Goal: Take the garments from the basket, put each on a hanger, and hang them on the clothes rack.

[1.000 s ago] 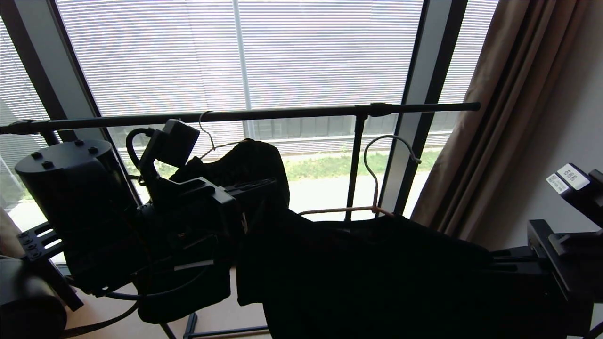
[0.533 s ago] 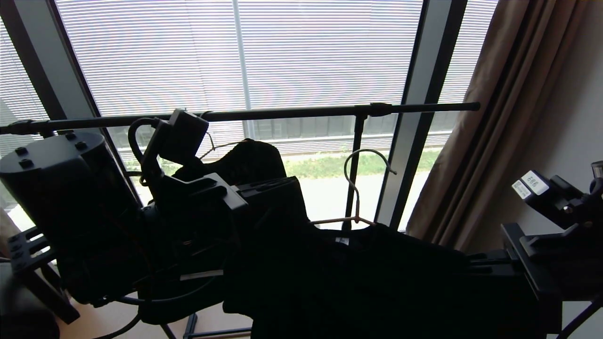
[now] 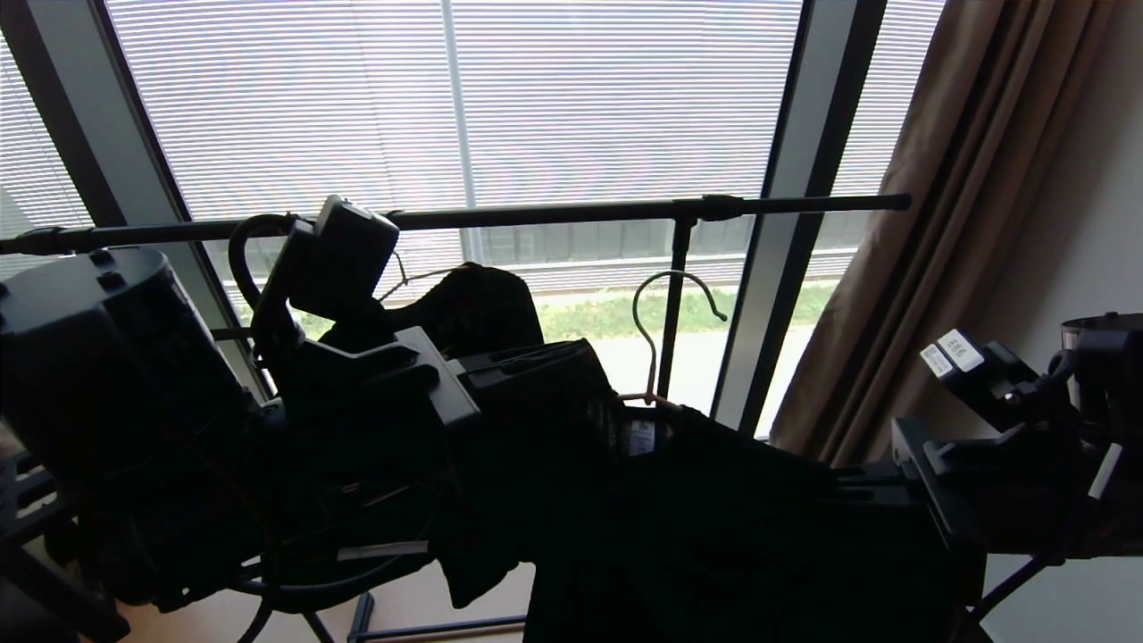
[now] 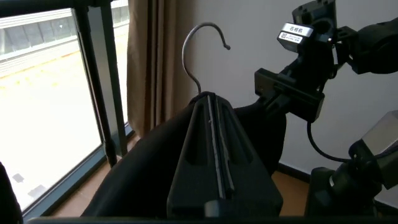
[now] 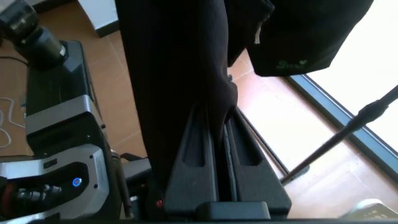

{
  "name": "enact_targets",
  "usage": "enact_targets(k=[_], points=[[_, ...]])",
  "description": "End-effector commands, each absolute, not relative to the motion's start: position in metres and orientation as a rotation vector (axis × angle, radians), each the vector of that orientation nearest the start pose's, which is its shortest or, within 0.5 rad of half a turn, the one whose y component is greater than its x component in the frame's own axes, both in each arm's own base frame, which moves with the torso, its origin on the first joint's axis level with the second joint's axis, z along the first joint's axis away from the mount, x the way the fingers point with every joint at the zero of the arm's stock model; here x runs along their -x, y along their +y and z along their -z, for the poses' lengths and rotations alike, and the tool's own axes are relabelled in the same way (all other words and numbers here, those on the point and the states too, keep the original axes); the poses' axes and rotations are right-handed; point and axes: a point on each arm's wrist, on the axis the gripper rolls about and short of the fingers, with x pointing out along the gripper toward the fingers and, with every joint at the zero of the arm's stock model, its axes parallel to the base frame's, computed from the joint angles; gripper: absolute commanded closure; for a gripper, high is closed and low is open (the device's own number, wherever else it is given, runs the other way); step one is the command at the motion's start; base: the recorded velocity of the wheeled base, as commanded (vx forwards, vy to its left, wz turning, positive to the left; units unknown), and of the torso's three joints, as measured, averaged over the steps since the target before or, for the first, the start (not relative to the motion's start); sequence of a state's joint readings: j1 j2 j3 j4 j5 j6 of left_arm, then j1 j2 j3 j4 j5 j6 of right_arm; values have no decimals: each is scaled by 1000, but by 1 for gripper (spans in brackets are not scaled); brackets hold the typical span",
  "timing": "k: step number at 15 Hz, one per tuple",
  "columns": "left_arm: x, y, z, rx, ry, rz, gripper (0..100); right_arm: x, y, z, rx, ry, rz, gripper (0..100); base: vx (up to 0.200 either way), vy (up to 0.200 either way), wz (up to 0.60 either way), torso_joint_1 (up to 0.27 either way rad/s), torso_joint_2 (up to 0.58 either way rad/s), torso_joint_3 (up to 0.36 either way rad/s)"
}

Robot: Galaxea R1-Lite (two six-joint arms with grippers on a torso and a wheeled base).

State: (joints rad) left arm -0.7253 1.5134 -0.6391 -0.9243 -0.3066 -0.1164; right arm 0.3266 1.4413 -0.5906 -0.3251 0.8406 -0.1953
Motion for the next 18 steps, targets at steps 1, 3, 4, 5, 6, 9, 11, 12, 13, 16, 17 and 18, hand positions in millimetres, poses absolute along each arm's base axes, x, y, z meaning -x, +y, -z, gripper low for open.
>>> enact_targets(k=[1,3,4,5,6,9,11,12,13,16,17,18], points=[[-187,-175,-217,111,14,1034,100,-199,84,-156,-3,451,-1194,100,0,0,0,0,0,0],[-188,-175,-216,105,15,1030,100,-198,83,-155,-16,410,-1185,100,0,0,0,0,0,0],[-188,-175,-214,98,15,1030,100,-198,81,-155,-20,396,-1177,100,0,0,0,0,0,0],[-190,-176,-212,77,10,1027,100,-199,80,-158,-29,365,-1170,100,0,0,0,0,0,0],[-191,-176,-213,76,8,1027,100,-199,80,-160,-41,357,-1167,100,0,0,0,0,0,0],[-192,-177,-212,74,10,1028,100,-197,79,-161,-52,356,-1163,100,0,0,0,0,0,0],[-192,-177,-212,74,12,1028,0,-197,78,-161,-54,355,-1159,100,0,0,0,0,0,0],[-193,-178,-211,75,16,1027,0,-196,78,-162,-54,353,-1159,100,0,0,0,0,0,0],[-193,-177,-211,74,17,1023,0,-197,77,-162,-54,351,-1156,100,0,0,0,0,0,0],[-194,-165,-210,57,8,982,0,-199,68,-163,-78,346,-1148,100,0,0,0,0,0,0],[-197,-149,-209,33,6,925,0,-201,60,-165,-90,318,-1165,100,0,0,0,0,0,0],[-198,-141,-206,19,26,896,0,-203,55,-166,-100,306,-1179,100,0,0,0,0,0,0]])
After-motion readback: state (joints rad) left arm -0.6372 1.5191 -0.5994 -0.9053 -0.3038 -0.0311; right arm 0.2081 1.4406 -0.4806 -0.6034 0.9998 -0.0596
